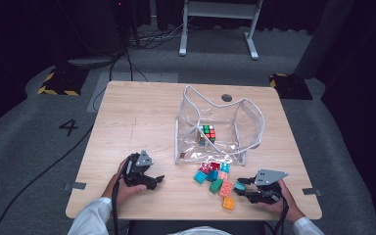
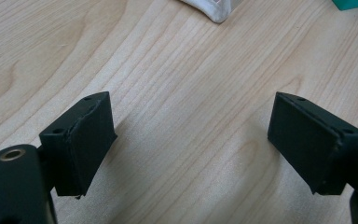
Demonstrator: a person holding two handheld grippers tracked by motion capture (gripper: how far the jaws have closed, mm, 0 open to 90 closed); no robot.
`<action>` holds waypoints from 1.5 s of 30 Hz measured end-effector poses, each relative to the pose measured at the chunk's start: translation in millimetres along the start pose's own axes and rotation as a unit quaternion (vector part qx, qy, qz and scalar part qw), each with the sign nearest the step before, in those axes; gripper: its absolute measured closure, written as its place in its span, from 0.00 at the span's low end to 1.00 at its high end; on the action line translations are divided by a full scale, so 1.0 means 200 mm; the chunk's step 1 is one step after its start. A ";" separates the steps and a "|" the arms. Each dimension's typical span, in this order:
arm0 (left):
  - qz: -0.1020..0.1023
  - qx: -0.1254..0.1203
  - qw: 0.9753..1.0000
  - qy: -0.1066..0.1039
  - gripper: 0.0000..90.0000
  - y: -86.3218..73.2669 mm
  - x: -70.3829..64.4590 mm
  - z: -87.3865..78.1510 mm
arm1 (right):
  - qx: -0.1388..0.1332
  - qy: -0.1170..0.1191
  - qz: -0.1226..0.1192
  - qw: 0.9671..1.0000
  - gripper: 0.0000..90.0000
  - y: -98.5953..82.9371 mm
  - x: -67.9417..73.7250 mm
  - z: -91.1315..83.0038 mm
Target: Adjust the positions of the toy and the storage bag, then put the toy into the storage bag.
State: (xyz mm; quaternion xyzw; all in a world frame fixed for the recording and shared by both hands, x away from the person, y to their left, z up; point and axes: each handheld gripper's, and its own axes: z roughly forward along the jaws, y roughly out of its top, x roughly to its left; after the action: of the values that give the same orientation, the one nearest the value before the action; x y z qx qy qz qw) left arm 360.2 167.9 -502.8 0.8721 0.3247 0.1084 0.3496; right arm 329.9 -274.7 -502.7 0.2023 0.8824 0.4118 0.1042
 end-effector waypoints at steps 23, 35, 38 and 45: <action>0.010 0.002 1.000 0.001 0.16 0.00 0.01 0.00 | -0.035 -0.080 0.065 0.994 0.63 -0.07 -0.17 -0.14; 0.011 0.002 1.000 0.000 0.16 0.00 0.01 0.00 | -0.037 -0.089 0.064 0.993 0.63 -0.06 -0.19 -0.17; 0.011 0.001 1.000 -0.001 0.16 0.00 0.01 0.00 | -0.043 -0.098 0.062 0.992 0.63 -0.05 -0.20 -0.19; 0.012 0.001 1.000 -0.001 0.16 0.00 0.01 0.00 | -0.055 -0.113 0.067 0.990 0.63 -0.03 -0.25 -0.25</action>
State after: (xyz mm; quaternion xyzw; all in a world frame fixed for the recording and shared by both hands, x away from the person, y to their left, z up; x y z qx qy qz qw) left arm 362.0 169.0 -502.2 0.8765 0.3136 0.1113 0.3480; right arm 356.3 -334.5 -474.1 0.3004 0.8252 0.4405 0.1864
